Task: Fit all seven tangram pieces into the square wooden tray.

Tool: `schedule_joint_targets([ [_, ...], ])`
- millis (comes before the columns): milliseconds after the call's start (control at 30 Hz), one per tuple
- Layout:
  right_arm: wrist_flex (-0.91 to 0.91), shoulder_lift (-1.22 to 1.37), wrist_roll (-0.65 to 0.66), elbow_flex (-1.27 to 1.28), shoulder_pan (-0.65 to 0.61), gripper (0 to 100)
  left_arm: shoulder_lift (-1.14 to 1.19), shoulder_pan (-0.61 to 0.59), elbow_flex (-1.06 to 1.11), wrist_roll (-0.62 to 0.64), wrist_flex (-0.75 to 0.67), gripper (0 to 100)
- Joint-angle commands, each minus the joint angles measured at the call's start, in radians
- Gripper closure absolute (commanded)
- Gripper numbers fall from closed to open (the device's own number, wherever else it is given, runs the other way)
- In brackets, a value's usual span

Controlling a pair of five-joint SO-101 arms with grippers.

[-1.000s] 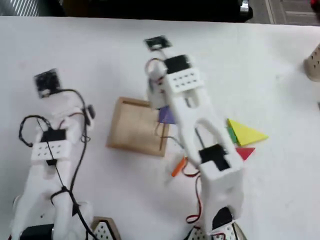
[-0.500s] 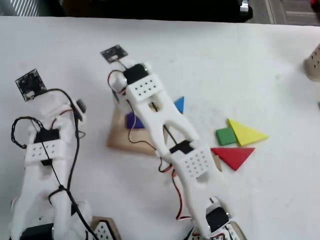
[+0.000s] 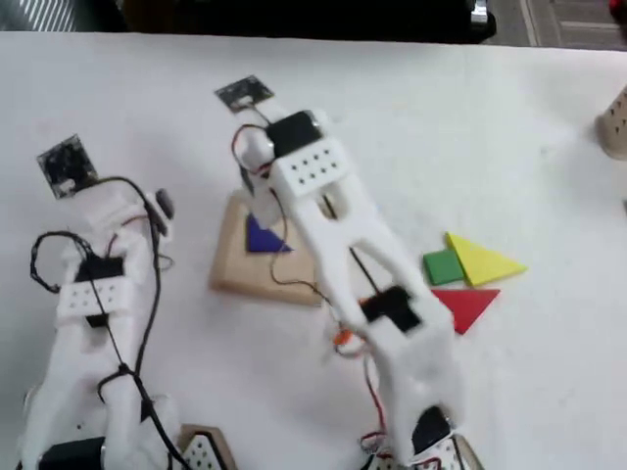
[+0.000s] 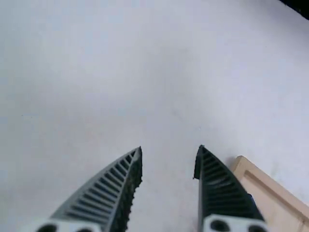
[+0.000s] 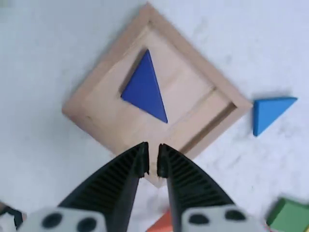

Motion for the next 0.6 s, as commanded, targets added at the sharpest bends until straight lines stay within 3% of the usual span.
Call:
schedule_joint_targets([
  [0, -0.039, -0.298, 0.018, 0.244, 0.027, 98.1, -0.007, 0.028, 0.012, 0.003, -0.064, 81],
  [167, -0.153, -0.578, 0.028, 0.629, 0.084, 98.1, -0.007, 0.050, 0.017, 0.003, -0.055, 81],
  [333, -0.300, -0.825, 0.187, 1.056, 0.220, 98.1, -0.016, 0.079, 0.028, 0.005, -0.054, 81],
  [500, -0.349, -1.106, 0.365, 1.369, 0.427, 98.1, -0.016, 0.097, 0.021, 0.005, -0.054, 97],
  [567, -0.369, -1.221, 0.411, 1.473, 0.496, 98.1, -0.016, 0.101, 0.021, 0.005, -0.054, 97],
])
